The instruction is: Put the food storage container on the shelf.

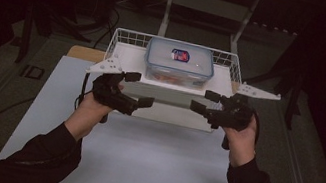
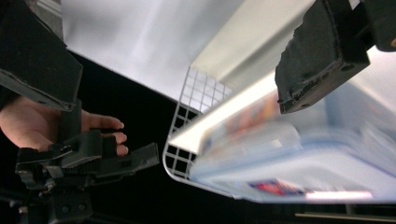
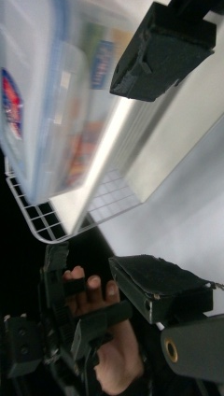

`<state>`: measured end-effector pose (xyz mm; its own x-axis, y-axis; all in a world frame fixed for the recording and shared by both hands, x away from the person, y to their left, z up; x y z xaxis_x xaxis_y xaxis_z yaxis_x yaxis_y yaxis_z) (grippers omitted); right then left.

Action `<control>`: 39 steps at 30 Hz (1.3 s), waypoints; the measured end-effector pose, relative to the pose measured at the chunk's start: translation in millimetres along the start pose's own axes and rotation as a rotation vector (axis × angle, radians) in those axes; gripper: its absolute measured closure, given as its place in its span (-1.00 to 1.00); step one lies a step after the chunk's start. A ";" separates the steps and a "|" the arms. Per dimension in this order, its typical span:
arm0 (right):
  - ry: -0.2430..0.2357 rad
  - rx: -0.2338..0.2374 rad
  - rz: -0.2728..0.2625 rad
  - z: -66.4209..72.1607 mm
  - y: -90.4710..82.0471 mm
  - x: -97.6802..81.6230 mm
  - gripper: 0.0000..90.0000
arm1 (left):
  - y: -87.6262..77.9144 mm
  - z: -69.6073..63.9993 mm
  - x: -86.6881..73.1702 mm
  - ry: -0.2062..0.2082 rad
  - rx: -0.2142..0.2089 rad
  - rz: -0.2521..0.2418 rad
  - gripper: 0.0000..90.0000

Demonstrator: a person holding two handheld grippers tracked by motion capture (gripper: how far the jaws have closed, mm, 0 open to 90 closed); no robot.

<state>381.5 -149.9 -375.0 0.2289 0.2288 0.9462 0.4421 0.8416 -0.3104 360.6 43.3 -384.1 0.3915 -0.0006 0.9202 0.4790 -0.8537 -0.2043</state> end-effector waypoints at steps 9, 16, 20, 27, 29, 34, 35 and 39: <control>0.004 -0.007 -0.016 7.6 -9.7 -41.9 -0.67 | -3.0 -15.4 -40.0 0.022 -0.032 0.031 -0.98; -0.040 -0.018 0.005 11.4 -15.3 -74.4 -0.68 | -3.2 -24.6 -72.9 0.030 -0.052 0.093 -0.98; -0.031 -0.011 0.004 14.8 -19.4 -91.6 -0.69 | -4.5 -25.1 -92.5 0.027 -0.050 0.126 -0.98; -0.037 -0.007 0.052 22.2 -24.6 -123.2 -0.69 | -9.0 -23.3 -119.6 0.002 -0.038 0.132 -0.98; -0.042 -0.011 0.067 23.0 -25.3 -131.1 -0.69 | -10.8 -22.4 -127.9 -0.012 -0.039 0.144 -0.98; -0.032 -0.015 0.097 23.1 -26.2 -152.6 -0.69 | -16.9 -20.7 -144.6 0.001 -0.042 0.154 -0.98; -0.033 -0.018 0.095 23.2 -26.9 -155.9 -0.69 | -18.0 -19.8 -148.0 0.007 -0.038 0.160 -0.98; -0.051 -0.035 0.111 23.4 -29.0 -169.2 -0.69 | -20.8 -16.0 -160.5 0.023 -0.017 0.189 -0.98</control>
<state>309.6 -201.6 -524.0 0.2344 0.3450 0.9088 0.4462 0.7924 -0.4159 275.2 52.8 -522.2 0.4546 -0.1734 0.8737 0.3857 -0.8458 -0.3685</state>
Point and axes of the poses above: each handheld gripper's, and its own axes: y roughly forward along the jaws, x roughly out of its top, z roughly to its left, the point moved 9 cm from there along y, roughly forward along the jaws, and after that the axes turned 10 degrees about -y, right-handed, at the moved point
